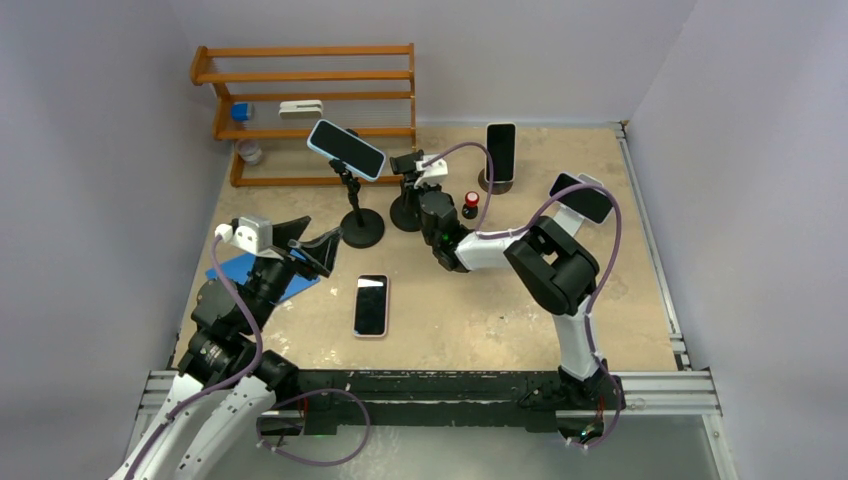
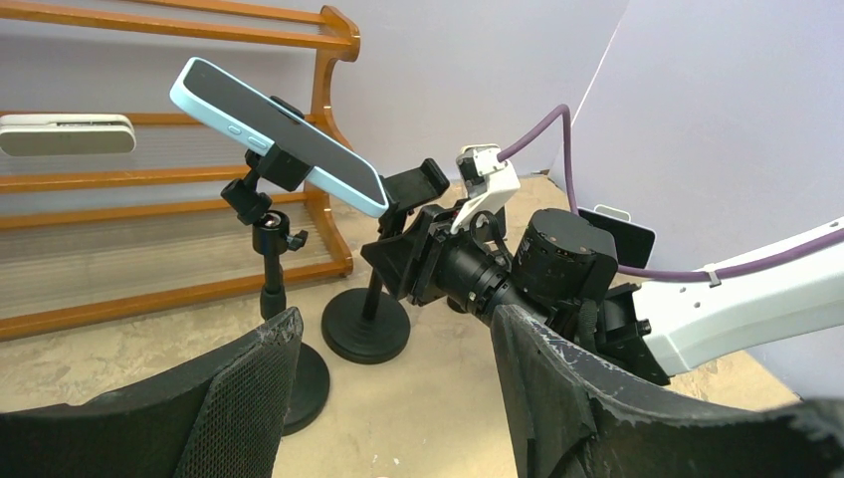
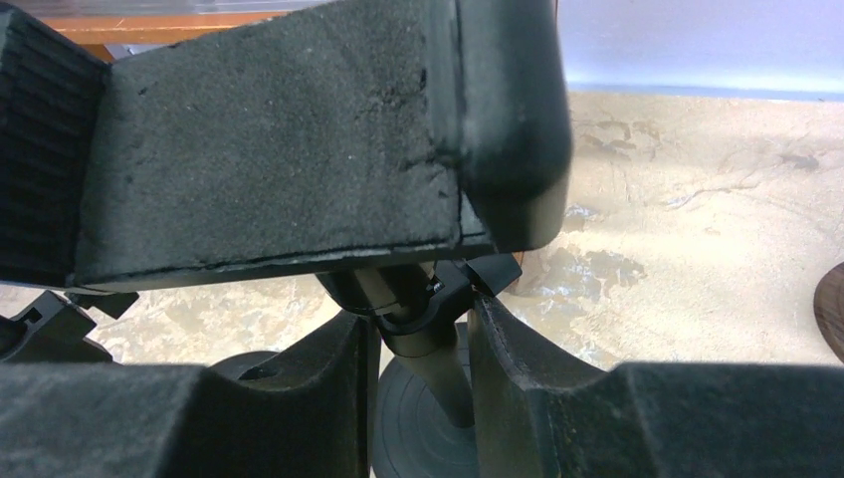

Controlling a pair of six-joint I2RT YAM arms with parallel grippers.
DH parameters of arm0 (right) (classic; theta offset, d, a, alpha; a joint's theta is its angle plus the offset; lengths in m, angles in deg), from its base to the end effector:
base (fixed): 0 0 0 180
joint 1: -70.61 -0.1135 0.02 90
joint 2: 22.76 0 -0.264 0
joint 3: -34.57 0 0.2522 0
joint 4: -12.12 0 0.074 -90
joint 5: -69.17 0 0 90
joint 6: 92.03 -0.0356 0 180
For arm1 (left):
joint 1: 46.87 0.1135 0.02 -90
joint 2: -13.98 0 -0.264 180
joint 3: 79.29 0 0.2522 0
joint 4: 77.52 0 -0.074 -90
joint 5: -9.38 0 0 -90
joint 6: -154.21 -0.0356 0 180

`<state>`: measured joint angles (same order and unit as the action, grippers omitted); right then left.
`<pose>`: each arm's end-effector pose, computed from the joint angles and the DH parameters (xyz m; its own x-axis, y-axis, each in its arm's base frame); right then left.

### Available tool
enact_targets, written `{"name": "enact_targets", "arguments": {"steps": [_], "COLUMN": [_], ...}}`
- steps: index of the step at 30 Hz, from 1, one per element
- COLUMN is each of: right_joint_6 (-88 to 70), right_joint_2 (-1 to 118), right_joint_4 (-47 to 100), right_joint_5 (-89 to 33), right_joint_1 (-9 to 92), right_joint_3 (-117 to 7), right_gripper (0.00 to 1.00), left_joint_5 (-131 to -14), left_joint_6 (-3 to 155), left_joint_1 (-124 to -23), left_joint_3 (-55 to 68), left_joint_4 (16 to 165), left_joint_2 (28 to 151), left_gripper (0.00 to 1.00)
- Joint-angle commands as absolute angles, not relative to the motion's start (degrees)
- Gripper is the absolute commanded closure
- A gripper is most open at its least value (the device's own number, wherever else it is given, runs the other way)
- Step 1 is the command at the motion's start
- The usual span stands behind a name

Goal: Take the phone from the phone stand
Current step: Place the phone stand at the center of the board.

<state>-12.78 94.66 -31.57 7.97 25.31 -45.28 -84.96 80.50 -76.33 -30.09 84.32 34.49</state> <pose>0.3260 0.3050 0.2053 0.0203 0.2529 -0.9673 -0.2949 0.9259 0.2359 0.0898 -0.0476 0.3471 0.0333 -0.3401 -0.9398 0.4532 0.8433 -0.2890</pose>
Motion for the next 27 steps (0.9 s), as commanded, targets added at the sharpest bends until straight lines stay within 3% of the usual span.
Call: {"name": "enact_targets", "arguments": {"steps": [1,5,11,14,27], "right_joint_6": [-13.71,-13.71,-13.64,-13.45,-14.32], "right_joint_2": [93.33,93.04,90.68,88.91,79.89], "right_joint_4": [-37.74,-36.39,-36.85,-37.54,-35.77], "right_joint_5": [7.2,7.13,6.94,7.5,6.96], "right_joint_1": [25.26,25.26,25.26,25.26,24.64], "right_joint_3": [-48.15,-47.35,-44.74,-43.1,-34.58], "right_gripper": [1.0,0.95,0.57,0.47,0.21], "left_joint_5": [-85.47,-85.37,-85.28,-85.28,-85.11], "left_joint_6": [79.67,79.71,79.76,79.76,80.02], "left_joint_1": [-76.75,-76.75,-76.71,-76.76,-76.75], "left_joint_3": [-29.23,-29.23,-29.23,-29.23,-29.28], "left_joint_4": [85.82,85.82,85.82,85.82,85.81], "left_joint_2": [34.82,34.98,34.84,34.76,34.89], "left_gripper": [0.32,0.32,0.32,0.32,0.32]}}
